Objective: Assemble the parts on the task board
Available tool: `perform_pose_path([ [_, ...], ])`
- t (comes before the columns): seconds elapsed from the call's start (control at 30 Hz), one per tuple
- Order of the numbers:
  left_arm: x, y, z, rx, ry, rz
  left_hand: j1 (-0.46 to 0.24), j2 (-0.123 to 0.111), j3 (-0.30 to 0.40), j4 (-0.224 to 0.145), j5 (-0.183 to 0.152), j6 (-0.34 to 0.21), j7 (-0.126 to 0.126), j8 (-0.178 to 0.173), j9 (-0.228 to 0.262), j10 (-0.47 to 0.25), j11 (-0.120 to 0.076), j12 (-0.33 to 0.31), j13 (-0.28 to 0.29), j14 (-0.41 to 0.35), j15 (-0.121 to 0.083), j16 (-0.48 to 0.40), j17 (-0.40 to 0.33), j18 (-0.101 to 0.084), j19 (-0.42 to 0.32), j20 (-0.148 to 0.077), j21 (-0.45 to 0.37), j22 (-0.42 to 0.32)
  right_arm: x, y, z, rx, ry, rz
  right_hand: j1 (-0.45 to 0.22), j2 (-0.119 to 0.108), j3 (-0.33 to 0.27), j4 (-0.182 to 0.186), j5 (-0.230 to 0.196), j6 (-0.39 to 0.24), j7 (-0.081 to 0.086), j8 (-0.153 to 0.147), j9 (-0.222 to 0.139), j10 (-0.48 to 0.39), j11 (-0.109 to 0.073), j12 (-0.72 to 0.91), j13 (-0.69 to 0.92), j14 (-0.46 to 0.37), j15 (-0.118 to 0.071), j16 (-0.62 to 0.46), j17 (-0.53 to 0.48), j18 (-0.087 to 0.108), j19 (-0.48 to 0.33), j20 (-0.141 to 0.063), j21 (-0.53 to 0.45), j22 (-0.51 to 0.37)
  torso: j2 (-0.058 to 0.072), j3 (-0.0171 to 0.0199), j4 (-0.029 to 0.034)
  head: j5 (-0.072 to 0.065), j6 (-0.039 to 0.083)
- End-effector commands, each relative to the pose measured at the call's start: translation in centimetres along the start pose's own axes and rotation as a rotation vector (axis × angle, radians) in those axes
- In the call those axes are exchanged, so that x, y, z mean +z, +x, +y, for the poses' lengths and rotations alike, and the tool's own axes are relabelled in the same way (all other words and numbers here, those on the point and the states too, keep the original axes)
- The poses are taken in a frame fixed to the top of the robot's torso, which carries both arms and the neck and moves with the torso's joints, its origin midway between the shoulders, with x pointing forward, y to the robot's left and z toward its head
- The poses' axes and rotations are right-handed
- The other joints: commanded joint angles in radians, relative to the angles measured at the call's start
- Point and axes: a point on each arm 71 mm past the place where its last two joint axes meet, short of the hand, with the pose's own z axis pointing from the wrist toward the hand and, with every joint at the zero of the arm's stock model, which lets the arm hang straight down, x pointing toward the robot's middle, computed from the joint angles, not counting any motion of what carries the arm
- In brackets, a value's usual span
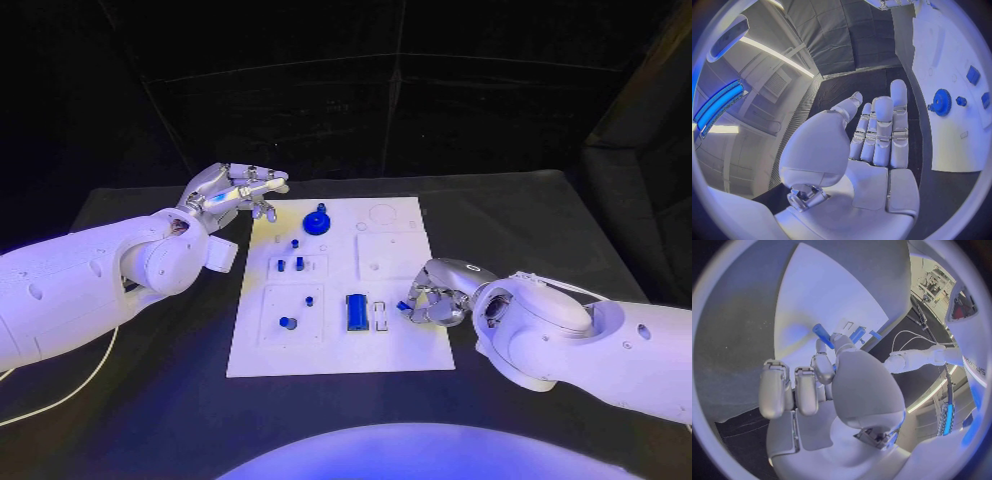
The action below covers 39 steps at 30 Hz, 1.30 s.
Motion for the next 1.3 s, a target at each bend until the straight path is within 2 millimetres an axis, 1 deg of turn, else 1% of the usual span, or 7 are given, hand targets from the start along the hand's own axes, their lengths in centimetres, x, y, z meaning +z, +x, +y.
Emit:
perform_pose_path([
  [0.03, 0.0, 0.1, -0.1, -0.007, 0.006, 0.008, 0.008, 0.004, -0.004, 0.0, -0.001, -0.007, 0.003, 0.003, 0.001, -0.01, 0.0, 0.006, 0.002, -0.007, 0.002, 0.0, -0.001, 0.013, -0.001, 0.005, -0.006, -0.002, 0.2, 0.0, 0.2, 0.071, 0.01, -0.014, -0.007, -0.01, 0.008, 0.005, 0.001, 0.007, -0.001, 0.003, 0.035, 0.006, -0.008, -0.002, 0.0, 0.072, -0.003, 0.002, 0.096, -0.013, 0.013, -0.006, 0.005, 0.03, 0.0, -0.0004, 0.0017, 0.001, 0.0],
  [0.2, 0.0, 0.1, -0.1, -0.007, 0.005, 0.007, 0.008, 0.004, -0.004, 0.0, -0.001, -0.007, 0.003, 0.003, 0.001, -0.01, 0.0, 0.006, 0.002, -0.007, 0.002, 0.0, -0.001, 0.013, -0.001, 0.005, -0.006, -0.002, 0.6, 0.3, 0.6, 0.082, 0.012, -0.003, -0.018, -0.017, 0.018, 0.014, 0.001, 0.008, -0.001, 0.003, 0.038, 0.008, -0.008, 0.001, 0.0, 0.072, -0.003, 0.002, 0.096, -0.013, 0.013, -0.006, 0.004, 0.029, 0.0, 0.0, 0.0011, 0.005, 0.0],
  [0.4, 0.0, 0.1, -0.1, -0.007, 0.005, 0.007, 0.009, 0.005, -0.005, 0.0, -0.001, -0.007, 0.003, 0.004, 0.001, -0.01, 0.001, 0.007, 0.002, -0.008, 0.002, 0.0, -0.001, 0.013, -0.001, 0.005, -0.006, -0.002, 1.0, 0.6, 1.3, 0.087, 0.012, 0.013, -0.082, -0.033, 0.027, 0.064, 0.0, 0.011, -0.003, 0.003, 0.045, 0.016, -0.009, 0.013, 0.007, 0.073, -0.003, 0.005, 0.101, -0.013, 0.014, -0.005, 0.005, 0.031, 0.001, 0.0009, -0.0006, 0.01, -0.001],
  [0.47, 0.0, 0.1, -0.1, -0.007, 0.005, 0.007, 0.009, 0.005, -0.005, 0.0, -0.001, -0.007, 0.003, 0.004, 0.001, -0.01, 0.001, 0.007, 0.002, -0.008, 0.002, 0.0, -0.001, 0.013, -0.001, 0.005, -0.006, -0.002, 1.1, 0.7, 1.5, 0.087, 0.012, 0.018, -0.092, -0.037, 0.03, 0.072, 0.018, 0.013, -0.004, 0.004, 0.047, 0.018, -0.01, 0.015, 0.007, 0.073, -0.004, 0.005, 0.102, -0.013, 0.014, -0.006, 0.005, 0.031, 0.0, 0.0009, -0.0008, 0.011, -0.001],
  [0.7, 0.0, 0.2, -0.1, -0.007, 0.005, 0.008, 0.009, 0.005, -0.005, 0.0, -0.001, -0.007, 0.003, 0.004, 0.001, -0.01, 0.001, 0.007, 0.002, -0.008, 0.002, 0.0, -0.001, 0.013, -0.001, 0.005, -0.006, -0.002, 1.4, 1.1, 1.8, 0.073, 0.02, 0.043, -0.106, -0.042, 0.031, 0.084, 0.041, 0.019, -0.006, 0.008, 0.053, 0.022, -0.011, 0.021, 0.011, 0.074, -0.005, 0.006, 0.104, -0.014, 0.015, -0.007, 0.006, 0.033, -0.001, 0.0007, -0.0002, 0.014, -0.003],
  [0.83, 0.0, 0.2, -0.1, -0.008, 0.005, 0.01, 0.009, 0.005, -0.005, 0.0, -0.001, -0.007, 0.003, 0.004, 0.001, -0.01, 0.001, 0.007, 0.002, -0.008, 0.002, 0.0, -0.001, 0.013, -0.001, 0.005, -0.006, -0.002, 1.6, 1.3, 2.0, 0.062, 0.026, 0.06, -0.13, -0.043, 0.021, 0.101, 0.032, 0.023, -0.006, 0.01, 0.057, 0.024, -0.011, 0.022, 0.011, 0.073, -0.005, 0.006, 0.103, -0.014, 0.016, -0.007, 0.006, 0.033, 0.0, 0.0013, -0.0003, 0.014, -0.003],
  [1.3, 0.0, 0.2, -0.1, -0.01, 0.0, 0.016, 0.007, 0.004, -0.007, 0.001, -0.002, -0.009, 0.004, 0.005, 0.001, -0.012, 0.001, 0.008, 0.001, -0.009, 0.002, -0.001, -0.005, 0.013, -0.001, 0.005, -0.007, -0.002, 2.1, 1.5, 2.3, 0.041, 0.034, 0.069, -0.145, -0.04, 0.011, 0.112, 0.024, 0.028, -0.008, 0.013, 0.062, 0.023, -0.012, 0.018, 0.009, 0.073, -0.006, 0.004, 0.1, -0.014, 0.016, -0.008, 0.006, 0.034, 0.0, 0.0007, -0.0004, 0.015, -0.004],
])
